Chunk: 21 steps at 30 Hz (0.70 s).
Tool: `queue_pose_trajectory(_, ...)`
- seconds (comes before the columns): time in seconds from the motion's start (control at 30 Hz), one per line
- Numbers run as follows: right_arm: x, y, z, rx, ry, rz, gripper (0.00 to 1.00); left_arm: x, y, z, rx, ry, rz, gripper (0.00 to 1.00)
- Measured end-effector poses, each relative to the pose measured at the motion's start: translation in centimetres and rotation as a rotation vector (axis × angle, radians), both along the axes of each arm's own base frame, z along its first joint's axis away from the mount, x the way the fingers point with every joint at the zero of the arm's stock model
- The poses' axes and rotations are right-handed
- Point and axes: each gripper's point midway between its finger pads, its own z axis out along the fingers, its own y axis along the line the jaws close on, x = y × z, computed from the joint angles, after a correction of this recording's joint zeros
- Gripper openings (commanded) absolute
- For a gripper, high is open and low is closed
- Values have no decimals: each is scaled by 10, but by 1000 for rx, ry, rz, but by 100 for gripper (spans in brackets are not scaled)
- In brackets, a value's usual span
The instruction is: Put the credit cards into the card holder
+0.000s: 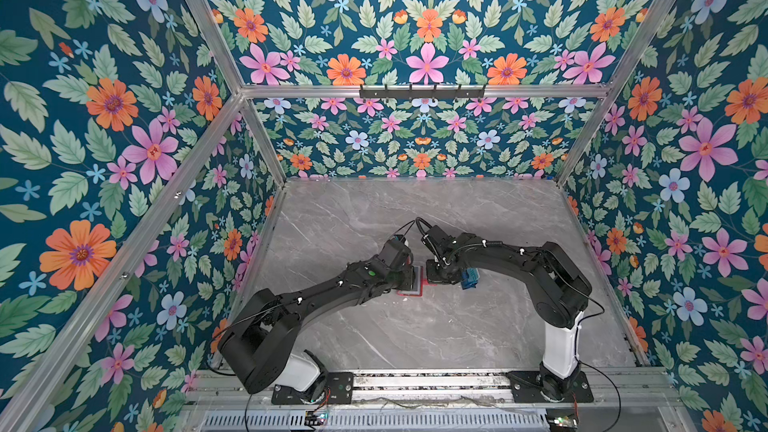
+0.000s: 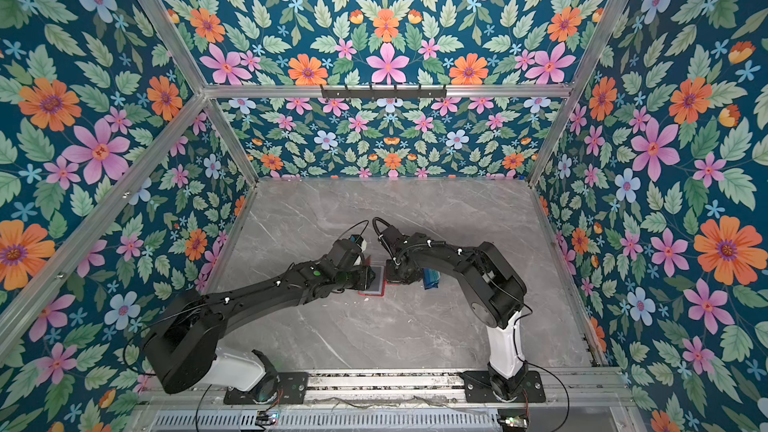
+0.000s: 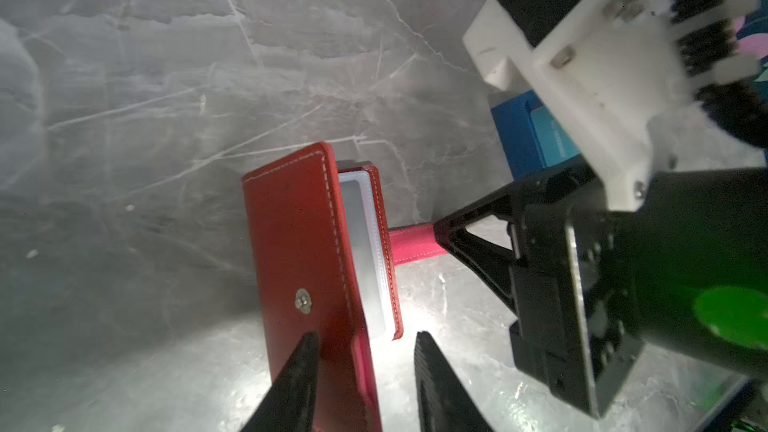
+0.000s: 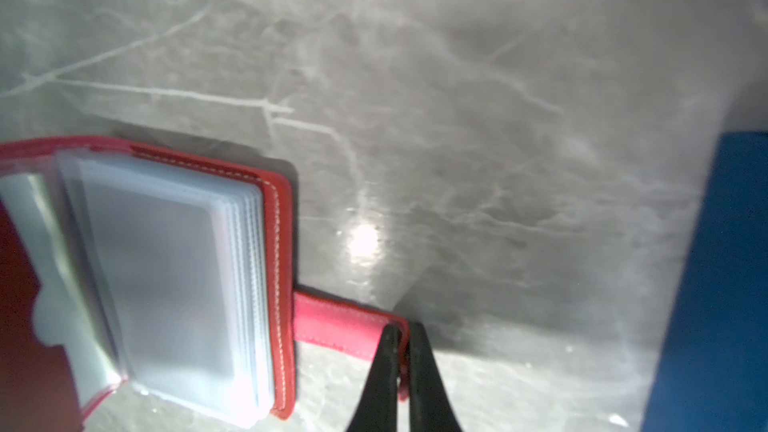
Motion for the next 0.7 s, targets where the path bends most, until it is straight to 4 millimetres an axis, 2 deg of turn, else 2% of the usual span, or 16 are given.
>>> queue_pose_trajectory(0.17, -2, -3, 3, 44, 0, -22, 4, -3, -7, -14, -19, 28, -25, 49)
queue_pose_trajectory(0.37, 0, 0, 12, 98, -19, -32, 4, -7, -16, -29, -54, 58, -52, 49)
queue_pose_trajectory(0.5, 2, 4, 16, 116, -29, -32, 3, -9, -18, -35, -67, 73, -54, 39)
queue_pose_trajectory(0.6, 1, 6, 19, 134, -33, -29, 3, -9, -17, -40, -64, 86, -43, 26)
queue_pose_trajectory(0.7, 2, 12, 24, 172, -40, -19, 3, -10, -15, -46, -51, 97, -34, 20)
